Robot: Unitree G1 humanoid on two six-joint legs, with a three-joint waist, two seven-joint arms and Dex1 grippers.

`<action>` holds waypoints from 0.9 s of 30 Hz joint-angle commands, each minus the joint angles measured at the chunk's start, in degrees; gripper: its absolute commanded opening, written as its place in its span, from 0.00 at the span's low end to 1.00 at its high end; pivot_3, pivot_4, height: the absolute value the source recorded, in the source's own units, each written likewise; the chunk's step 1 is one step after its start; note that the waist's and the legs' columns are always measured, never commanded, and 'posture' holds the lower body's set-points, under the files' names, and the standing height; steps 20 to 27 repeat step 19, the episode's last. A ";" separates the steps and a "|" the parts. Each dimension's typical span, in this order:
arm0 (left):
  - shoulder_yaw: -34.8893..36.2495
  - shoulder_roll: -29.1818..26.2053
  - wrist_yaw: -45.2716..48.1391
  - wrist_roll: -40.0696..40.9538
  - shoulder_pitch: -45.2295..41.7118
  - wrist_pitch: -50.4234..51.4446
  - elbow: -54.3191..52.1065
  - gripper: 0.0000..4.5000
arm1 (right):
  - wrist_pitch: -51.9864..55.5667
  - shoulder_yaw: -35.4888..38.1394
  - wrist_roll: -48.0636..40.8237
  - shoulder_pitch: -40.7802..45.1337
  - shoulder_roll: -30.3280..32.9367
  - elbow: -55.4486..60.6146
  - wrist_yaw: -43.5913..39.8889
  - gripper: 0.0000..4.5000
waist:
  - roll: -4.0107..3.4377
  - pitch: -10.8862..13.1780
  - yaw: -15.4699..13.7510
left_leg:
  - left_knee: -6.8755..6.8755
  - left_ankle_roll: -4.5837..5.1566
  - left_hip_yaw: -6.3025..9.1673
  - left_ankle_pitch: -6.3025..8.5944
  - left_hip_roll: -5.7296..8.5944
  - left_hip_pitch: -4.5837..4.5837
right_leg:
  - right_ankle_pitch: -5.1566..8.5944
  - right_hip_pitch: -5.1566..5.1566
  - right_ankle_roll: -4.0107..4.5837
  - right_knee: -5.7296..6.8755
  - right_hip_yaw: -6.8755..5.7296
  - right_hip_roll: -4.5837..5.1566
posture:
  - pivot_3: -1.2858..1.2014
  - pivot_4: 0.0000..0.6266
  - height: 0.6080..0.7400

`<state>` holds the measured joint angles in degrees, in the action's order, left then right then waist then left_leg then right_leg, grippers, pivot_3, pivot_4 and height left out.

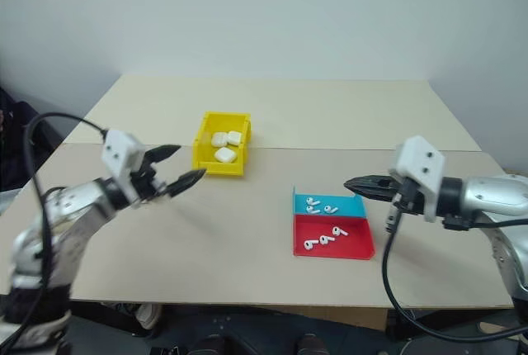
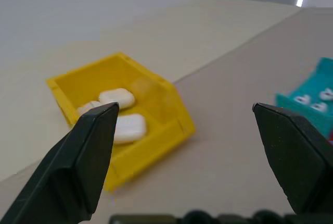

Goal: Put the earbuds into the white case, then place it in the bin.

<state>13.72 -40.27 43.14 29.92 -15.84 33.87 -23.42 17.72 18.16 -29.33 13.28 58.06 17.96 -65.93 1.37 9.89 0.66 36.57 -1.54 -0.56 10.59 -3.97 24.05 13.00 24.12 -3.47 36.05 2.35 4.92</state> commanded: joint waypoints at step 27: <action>28.95 -12.99 23.79 6.37 34.25 -5.22 -8.90 0.99 | -25.69 4.94 6.40 -2.69 7.18 -20.00 -18.58 0.00 | -0.02 -0.01 0.09 | 0.01 -0.03 -0.19 -0.01 -0.05 -0.44 | 0.16 -0.08 0.53 0.11 0.16 0.01 | 0.52 0.24 1.00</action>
